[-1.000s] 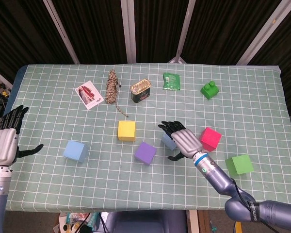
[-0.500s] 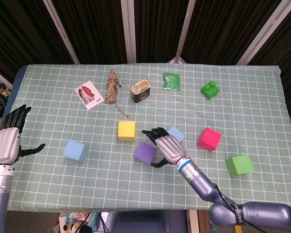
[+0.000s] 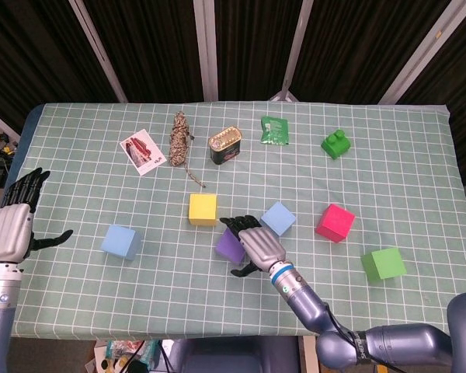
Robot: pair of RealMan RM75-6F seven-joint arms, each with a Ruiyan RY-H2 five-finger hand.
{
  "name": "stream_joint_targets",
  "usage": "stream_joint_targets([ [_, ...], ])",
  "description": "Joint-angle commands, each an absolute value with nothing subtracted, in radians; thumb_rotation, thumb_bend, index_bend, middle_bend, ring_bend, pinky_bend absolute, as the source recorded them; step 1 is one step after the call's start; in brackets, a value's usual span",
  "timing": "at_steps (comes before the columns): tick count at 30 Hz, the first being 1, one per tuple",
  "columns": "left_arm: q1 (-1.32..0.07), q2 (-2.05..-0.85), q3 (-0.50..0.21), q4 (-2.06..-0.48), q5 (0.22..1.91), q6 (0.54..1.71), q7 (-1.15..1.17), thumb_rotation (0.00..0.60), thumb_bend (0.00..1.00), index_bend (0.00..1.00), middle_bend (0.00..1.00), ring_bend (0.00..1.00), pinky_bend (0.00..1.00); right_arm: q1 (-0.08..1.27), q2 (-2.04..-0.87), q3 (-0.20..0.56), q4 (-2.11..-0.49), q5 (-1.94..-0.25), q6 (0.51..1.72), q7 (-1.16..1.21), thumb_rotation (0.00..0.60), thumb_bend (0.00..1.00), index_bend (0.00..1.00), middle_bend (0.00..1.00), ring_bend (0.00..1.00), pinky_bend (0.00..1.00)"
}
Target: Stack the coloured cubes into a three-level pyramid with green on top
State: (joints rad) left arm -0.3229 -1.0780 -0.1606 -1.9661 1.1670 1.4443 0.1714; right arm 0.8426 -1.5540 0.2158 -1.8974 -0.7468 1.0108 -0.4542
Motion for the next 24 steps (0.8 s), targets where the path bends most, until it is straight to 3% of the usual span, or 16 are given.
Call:
stream_joint_targets([
  [1,-0.321,-1.078,-0.162,-1.968,1.171,1.443,0.172,0.600,0.14,0.00,0.00,0.00,0.02,0.849,-1.579,0.210,-1.893,-0.735,1.027,-0.462,0.600,0.18,0.00,0.07,0.06,0.00],
  [6,-0.316,-1.077,-0.166,-1.972,1.175,1.442,0.171,0.600,0.14,0.00,0.00,0.00,0.02,0.855,-1.626,0.210,-1.849,-0.732,1.053,-0.464,0.600,0.18,0.00,0.00,0.00,0.00],
  [24,-0.308,-1.078,-0.184,-1.969,1.171,1.425,0.163,0.600,0.14,0.00,0.00,0.00,0.02,0.839,-1.736,0.192,-1.677,-0.844,1.122,-0.459,0.600,0.18,0.00,0.00,0.00,0.00],
])
